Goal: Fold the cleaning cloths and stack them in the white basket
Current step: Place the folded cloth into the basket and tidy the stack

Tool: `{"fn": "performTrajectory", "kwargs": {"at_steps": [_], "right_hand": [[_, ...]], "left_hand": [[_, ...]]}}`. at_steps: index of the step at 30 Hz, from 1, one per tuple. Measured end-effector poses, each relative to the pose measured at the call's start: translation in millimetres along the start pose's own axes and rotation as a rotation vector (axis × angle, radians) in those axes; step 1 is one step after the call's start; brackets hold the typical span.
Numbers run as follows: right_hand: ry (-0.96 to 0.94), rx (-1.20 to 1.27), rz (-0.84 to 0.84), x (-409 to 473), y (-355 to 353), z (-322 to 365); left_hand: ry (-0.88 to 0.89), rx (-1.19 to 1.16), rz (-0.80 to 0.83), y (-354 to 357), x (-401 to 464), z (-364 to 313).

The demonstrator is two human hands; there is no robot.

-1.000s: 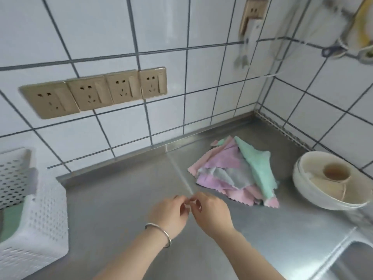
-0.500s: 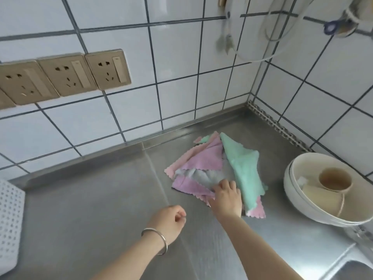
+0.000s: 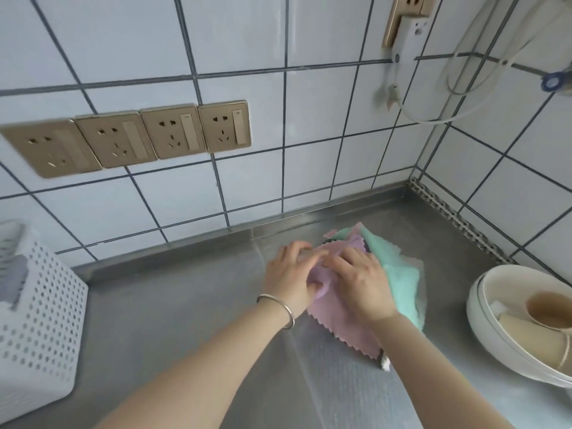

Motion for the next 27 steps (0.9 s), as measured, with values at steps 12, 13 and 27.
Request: {"fn": "performTrajectory", "kwargs": {"at_steps": [12,13,27], "right_hand": [[0.391,0.019,0.087,15.6,-52.9,-34.1],[0.445,0.079,0.074,23.5,-60.2,-30.4],[0.403,0.426,0.329,95.2,-46.1,130.1]], "left_hand": [[0.041,-0.073,-0.028,-103.3,2.9,4.8],[0.036,-0.08,-0.036,-120.6,-2.0,9.0],[-0.348,0.031,-0.211,-275.8,-139.5,159.7]]}}
Point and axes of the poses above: each hand's wrist, its own x-axis towards the middle knuckle, its own y-axis out of the palm, z = x × y, the point moved 7 cm from there along x, towards the middle knuckle, and after that the axes turned 6 degrees about y, right-handed, at the moved point
